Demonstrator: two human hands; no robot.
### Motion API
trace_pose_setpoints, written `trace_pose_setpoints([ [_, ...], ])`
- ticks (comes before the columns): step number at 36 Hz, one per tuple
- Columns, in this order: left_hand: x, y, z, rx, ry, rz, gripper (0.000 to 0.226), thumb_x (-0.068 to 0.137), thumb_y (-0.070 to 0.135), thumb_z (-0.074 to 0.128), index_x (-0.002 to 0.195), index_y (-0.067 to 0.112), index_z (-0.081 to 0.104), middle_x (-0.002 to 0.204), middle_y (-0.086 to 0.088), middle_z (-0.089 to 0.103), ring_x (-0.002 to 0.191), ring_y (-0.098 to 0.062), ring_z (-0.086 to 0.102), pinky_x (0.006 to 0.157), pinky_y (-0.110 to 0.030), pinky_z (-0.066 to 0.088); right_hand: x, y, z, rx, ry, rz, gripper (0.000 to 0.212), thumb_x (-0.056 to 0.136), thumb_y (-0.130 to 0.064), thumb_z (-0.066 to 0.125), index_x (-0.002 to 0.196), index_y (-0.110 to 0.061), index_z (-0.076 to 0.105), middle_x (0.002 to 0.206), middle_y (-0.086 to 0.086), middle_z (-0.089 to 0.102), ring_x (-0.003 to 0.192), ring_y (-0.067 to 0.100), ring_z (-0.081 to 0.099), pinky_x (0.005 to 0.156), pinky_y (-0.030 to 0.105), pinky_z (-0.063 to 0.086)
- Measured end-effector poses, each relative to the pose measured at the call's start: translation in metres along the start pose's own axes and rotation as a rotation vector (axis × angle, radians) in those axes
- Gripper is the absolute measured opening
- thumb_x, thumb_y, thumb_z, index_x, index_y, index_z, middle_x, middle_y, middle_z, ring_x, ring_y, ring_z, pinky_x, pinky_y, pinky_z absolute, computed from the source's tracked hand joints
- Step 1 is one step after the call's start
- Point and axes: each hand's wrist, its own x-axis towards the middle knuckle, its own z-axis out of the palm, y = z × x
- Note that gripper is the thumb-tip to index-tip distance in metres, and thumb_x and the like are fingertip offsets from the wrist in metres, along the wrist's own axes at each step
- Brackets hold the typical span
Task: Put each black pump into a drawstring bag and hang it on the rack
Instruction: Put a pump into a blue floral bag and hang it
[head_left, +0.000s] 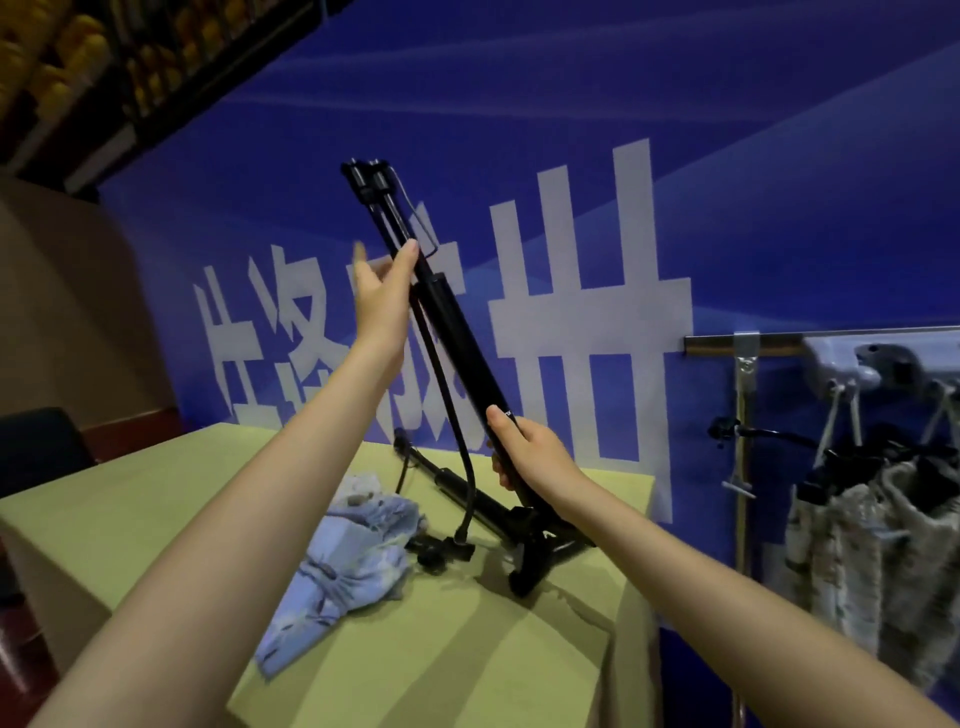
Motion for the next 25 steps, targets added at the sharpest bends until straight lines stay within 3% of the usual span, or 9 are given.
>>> trace_pose_setpoints([
  [2, 0.008, 0.015, -0.016, -0.034, 0.082, 0.081, 0.08, 0.093, 0.039, 0.061, 0.154, 0.025, 0.011, 0.138, 0.001, 0.045, 0.126, -0.015, 0.047, 0.106, -0.035, 0.04, 0.001, 0.004, 0.011, -0.012, -0.023, 0.016, 0.06, 0.095, -0.056, 0.045, 0.1, 0.002, 0.06, 0.068, 0.002, 0.058, 0.062, 0.018, 0.056, 0.064, 0.034, 0.047],
  [5, 0.024, 0.039, -0.045, -0.126, 0.129, 0.169, 0.06, 0.093, 0.032, 0.062, 0.147, 0.027, 0.034, 0.133, 0.004, 0.047, 0.119, -0.01, 0.052, 0.098, -0.026, 0.045, -0.003, 0.014, 0.029, 0.015, -0.092, 0.03, 0.052, 0.096, -0.054, 0.046, 0.091, -0.003, 0.06, 0.068, 0.005, 0.057, 0.062, 0.021, 0.055, 0.062, 0.035, 0.045],
  [7, 0.033, 0.047, -0.059, -0.107, 0.122, 0.207, 0.03, 0.093, 0.028, 0.062, 0.122, 0.024, 0.058, 0.118, 0.002, 0.06, 0.108, -0.012, 0.061, 0.099, -0.031, 0.05, -0.007, 0.021, 0.043, 0.032, -0.135, 0.009, 0.043, 0.098, -0.049, 0.045, 0.086, -0.009, 0.056, 0.068, 0.005, 0.055, 0.059, 0.019, 0.054, 0.058, 0.031, 0.044],
  [9, 0.034, 0.048, -0.065, -0.075, 0.098, 0.217, 0.011, 0.095, 0.023, 0.06, 0.097, 0.016, 0.068, 0.098, 0.0, 0.068, 0.091, -0.014, 0.068, 0.092, -0.032, 0.054, -0.011, 0.026, 0.054, 0.042, -0.149, -0.001, 0.041, 0.099, -0.047, 0.044, 0.086, -0.01, 0.054, 0.067, 0.005, 0.054, 0.056, 0.017, 0.052, 0.055, 0.027, 0.044],
  [13, 0.026, 0.043, -0.069, -0.054, 0.092, 0.226, 0.017, 0.096, 0.021, 0.058, 0.09, 0.011, 0.07, 0.092, -0.001, 0.071, 0.089, -0.019, 0.072, 0.089, -0.034, 0.055, -0.011, 0.036, 0.071, -0.017, -0.125, -0.01, 0.042, 0.098, -0.049, 0.043, 0.08, -0.011, 0.049, 0.064, 0.004, 0.051, 0.052, 0.014, 0.053, 0.053, 0.024, 0.043],
  [16, 0.021, 0.041, -0.069, -0.073, 0.093, 0.228, 0.013, 0.094, 0.015, 0.059, 0.089, 0.011, 0.07, 0.089, -0.001, 0.071, 0.091, -0.022, 0.072, 0.087, -0.033, 0.056, -0.009, 0.044, 0.074, -0.018, -0.1, 0.0, 0.042, 0.097, -0.05, 0.044, 0.077, -0.013, 0.048, 0.062, 0.0, 0.049, 0.053, 0.013, 0.05, 0.058, 0.029, 0.042],
  [21, 0.007, 0.025, -0.056, 0.045, 0.011, 0.252, 0.017, 0.091, 0.002, 0.055, 0.101, 0.011, 0.066, 0.105, -0.009, 0.067, 0.098, -0.023, 0.07, 0.087, -0.03, 0.056, -0.004, 0.054, 0.076, 0.041, -0.058, 0.062, 0.051, 0.093, -0.056, 0.044, 0.091, -0.007, 0.06, 0.07, 0.005, 0.054, 0.064, 0.022, 0.051, 0.065, 0.038, 0.041],
  [25, 0.003, 0.023, -0.045, 0.076, 0.019, 0.277, 0.018, 0.091, 0.002, 0.056, 0.103, 0.011, 0.066, 0.1, -0.006, 0.067, 0.096, -0.022, 0.069, 0.081, -0.027, 0.058, -0.006, 0.055, 0.073, 0.076, -0.06, 0.068, 0.049, 0.097, -0.048, 0.043, 0.097, -0.001, 0.059, 0.068, 0.002, 0.055, 0.066, 0.021, 0.052, 0.067, 0.039, 0.043],
])
